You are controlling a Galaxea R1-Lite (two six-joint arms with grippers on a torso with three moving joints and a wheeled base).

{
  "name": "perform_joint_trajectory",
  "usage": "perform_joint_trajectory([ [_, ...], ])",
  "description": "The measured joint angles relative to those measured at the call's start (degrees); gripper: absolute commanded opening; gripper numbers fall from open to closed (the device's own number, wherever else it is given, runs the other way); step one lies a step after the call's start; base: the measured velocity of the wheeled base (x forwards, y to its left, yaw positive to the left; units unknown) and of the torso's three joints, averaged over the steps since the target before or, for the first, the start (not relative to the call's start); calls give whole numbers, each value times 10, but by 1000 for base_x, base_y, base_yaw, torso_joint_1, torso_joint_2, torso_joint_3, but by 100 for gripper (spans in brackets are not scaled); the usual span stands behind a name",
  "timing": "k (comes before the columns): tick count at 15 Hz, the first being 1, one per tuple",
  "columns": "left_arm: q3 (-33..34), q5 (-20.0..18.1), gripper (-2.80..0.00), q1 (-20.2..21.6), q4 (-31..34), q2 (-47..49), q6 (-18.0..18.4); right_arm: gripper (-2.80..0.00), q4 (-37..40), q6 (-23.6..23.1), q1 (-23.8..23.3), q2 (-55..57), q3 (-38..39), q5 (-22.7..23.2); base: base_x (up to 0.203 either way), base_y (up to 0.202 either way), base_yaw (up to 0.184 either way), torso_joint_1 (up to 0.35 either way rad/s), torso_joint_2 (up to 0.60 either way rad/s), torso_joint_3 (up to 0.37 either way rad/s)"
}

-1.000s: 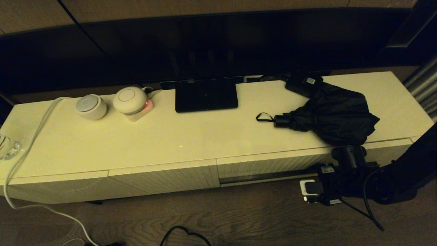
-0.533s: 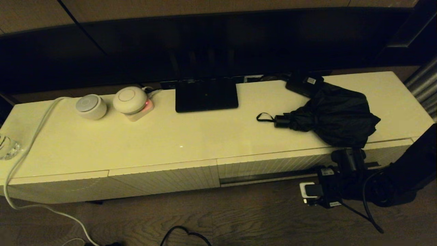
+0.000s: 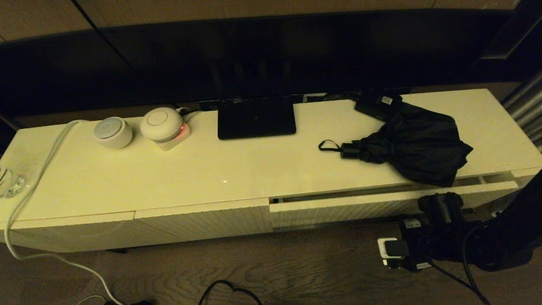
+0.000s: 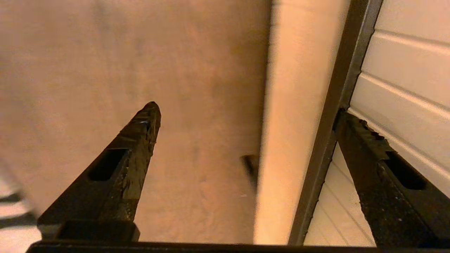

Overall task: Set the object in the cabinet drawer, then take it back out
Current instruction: Open the drawer

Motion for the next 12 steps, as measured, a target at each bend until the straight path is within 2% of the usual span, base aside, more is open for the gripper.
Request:
perform_joint_trajectory([
  [12,0,0,-280,0,0,0,0,0,-117,-1,1,-11,156,20,0,0,0,0,0,0],
])
